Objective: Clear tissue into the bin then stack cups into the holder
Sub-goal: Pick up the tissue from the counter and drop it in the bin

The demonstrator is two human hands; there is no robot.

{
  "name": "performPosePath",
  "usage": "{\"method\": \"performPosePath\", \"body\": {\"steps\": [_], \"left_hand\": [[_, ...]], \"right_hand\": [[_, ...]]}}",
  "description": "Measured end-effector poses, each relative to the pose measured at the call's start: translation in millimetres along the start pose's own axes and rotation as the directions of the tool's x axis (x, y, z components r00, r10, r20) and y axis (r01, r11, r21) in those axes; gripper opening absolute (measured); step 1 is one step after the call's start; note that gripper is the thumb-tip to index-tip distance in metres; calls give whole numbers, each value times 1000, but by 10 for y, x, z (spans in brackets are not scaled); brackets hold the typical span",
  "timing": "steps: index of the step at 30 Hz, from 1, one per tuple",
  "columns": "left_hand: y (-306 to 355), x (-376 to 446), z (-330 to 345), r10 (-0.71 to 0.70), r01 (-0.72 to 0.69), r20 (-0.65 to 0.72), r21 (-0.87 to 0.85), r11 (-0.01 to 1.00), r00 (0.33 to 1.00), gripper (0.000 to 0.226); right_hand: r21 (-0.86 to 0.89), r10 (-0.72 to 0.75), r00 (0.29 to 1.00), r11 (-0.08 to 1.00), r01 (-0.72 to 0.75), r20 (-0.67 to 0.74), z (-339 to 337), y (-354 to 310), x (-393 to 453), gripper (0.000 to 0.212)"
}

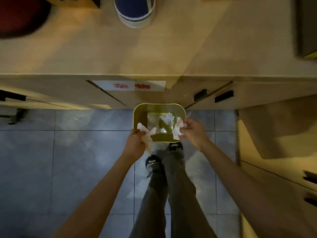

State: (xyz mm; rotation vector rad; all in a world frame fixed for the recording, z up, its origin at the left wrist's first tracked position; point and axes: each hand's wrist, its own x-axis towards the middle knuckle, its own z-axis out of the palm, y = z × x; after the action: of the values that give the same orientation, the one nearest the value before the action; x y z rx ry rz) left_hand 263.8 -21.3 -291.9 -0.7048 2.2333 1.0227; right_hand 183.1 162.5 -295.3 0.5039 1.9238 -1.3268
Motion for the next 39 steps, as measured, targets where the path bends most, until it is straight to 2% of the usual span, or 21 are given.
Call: {"method": "performPosePath", "body": {"steps": [3,7,9,11,13,16,20,23,26,28,32,35,37,39], "left_hand": [[-118,293,200,65,-60,-52,92,994,997,31],[-248,698,506,45,-19,-161,159,987,986,26],[-319,916,670,58,-25,-182,178,984,982,25],[-424,1173,839,52,-16,-201,178,984,978,25],[-564,1451,1012,38,5,-204,207,978,978,24],[-828,1827,1254,36,2,-150,250,968,988,24],[-1119,2225,1459,-8,10,-10,303,953,1000,26],[-1136,2363,1509,-29,-16,130,337,941,991,31],[-1122,2327,1491,-66,17,172,272,962,983,40],[-1082,2217,1412,-72,37,159,211,977,985,37],[-817,1833,1074,-59,46,128,102,994,990,34],[-434,1423,689,37,-31,-60,94,995,998,26],[-116,1079,389,129,-112,-210,91,990,969,22],[190,728,97,232,-210,-293,104,972,928,18]], "right_hand": [[-72,-49,996,996,44,-69,66,359,283,21],[-210,-90,984,976,57,-153,195,788,715,15],[-215,-103,980,975,65,-171,273,961,931,15],[-225,-107,984,971,74,-140,355,1113,1161,15],[-311,-101,993,947,79,-56,454,1261,1403,19],[-388,11,998,921,13,59,637,1522,1803,31],[-455,165,966,889,-59,197,806,1756,2252,41],[-459,169,956,888,-42,240,839,1820,2425,45],[-461,153,967,887,-43,203,793,1819,2428,40],[-463,102,983,886,-22,150,728,1717,2293,35],[-526,-125,987,836,160,103,542,1271,1822,22],[-539,-245,965,803,254,88,359,737,1327,23],[-594,-327,942,745,303,71,217,346,959,23],[-632,-410,909,686,360,72,75,-19,583,23]]}}
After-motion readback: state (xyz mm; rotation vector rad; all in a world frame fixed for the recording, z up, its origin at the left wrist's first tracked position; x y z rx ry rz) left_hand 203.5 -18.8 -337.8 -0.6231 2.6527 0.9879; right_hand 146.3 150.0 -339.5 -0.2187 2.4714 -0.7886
